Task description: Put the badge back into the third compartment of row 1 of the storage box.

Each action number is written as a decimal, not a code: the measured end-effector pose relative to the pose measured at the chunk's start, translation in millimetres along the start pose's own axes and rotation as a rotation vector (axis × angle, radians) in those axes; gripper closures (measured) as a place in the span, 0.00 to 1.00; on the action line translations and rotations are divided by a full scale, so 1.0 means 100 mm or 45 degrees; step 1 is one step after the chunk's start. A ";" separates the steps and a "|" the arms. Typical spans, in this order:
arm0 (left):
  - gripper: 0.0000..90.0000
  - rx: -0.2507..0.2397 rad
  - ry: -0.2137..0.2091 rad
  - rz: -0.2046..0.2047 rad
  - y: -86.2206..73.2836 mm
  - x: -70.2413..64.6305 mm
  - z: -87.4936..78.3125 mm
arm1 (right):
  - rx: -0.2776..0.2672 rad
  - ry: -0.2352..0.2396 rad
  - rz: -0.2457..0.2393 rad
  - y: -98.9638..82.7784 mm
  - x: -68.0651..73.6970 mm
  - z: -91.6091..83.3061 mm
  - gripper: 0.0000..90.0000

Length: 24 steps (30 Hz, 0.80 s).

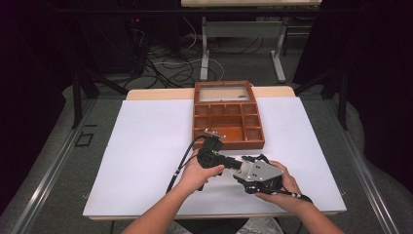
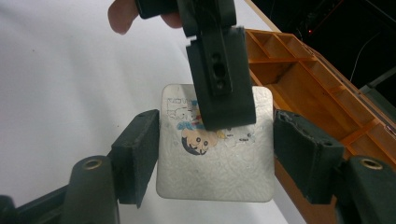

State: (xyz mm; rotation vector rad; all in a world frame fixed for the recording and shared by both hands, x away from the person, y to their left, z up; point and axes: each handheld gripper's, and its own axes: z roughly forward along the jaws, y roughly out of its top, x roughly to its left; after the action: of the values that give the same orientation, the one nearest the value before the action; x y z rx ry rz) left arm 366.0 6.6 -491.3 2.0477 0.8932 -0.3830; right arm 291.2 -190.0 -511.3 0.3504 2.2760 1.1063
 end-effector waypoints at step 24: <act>0.94 0.002 -0.027 -0.027 0.04 0.01 0.04 | 0.000 -0.022 0.003 -0.01 -0.04 -0.02 0.41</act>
State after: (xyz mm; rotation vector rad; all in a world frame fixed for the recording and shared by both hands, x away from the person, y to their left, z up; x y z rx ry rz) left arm 370.0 2.4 -491.7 2.0333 0.9032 -0.4161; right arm 293.2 -193.5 -509.7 0.3609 2.2610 1.1004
